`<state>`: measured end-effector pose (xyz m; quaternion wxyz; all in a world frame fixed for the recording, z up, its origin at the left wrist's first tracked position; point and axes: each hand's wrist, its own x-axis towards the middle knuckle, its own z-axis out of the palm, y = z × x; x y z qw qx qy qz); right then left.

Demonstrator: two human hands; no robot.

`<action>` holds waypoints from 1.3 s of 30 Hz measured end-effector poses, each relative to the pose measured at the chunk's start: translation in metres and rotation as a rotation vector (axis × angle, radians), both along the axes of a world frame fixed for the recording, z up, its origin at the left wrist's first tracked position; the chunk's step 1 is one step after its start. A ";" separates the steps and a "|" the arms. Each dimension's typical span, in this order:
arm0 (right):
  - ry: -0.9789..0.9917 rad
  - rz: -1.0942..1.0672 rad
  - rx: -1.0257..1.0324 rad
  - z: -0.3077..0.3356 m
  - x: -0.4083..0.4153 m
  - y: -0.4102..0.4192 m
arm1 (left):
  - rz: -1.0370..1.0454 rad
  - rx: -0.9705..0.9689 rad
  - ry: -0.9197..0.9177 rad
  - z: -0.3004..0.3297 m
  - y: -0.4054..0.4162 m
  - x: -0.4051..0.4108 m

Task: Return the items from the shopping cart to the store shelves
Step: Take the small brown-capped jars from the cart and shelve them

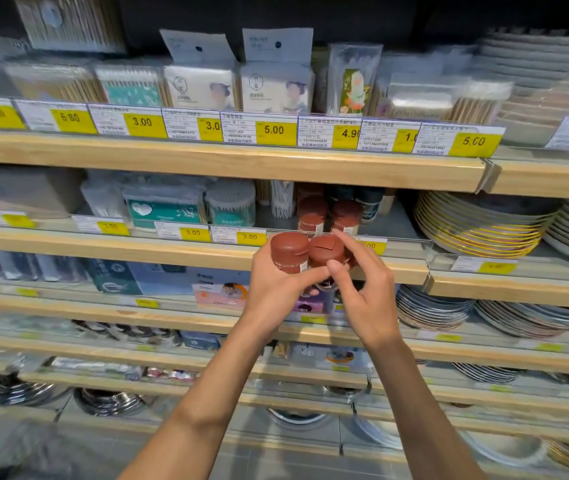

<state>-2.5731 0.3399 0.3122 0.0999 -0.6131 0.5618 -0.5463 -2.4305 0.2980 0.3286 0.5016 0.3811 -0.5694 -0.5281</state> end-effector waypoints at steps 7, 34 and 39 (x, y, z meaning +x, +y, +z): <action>-0.164 0.014 -0.069 0.025 -0.031 -0.003 | -0.174 -0.042 0.078 0.013 0.002 -0.018; -0.044 -0.243 -0.224 0.030 -0.054 -0.017 | 0.136 -0.143 0.109 0.008 -0.005 -0.055; -0.170 0.055 0.028 0.032 -0.043 -0.010 | 0.122 -0.196 0.086 0.008 0.004 -0.076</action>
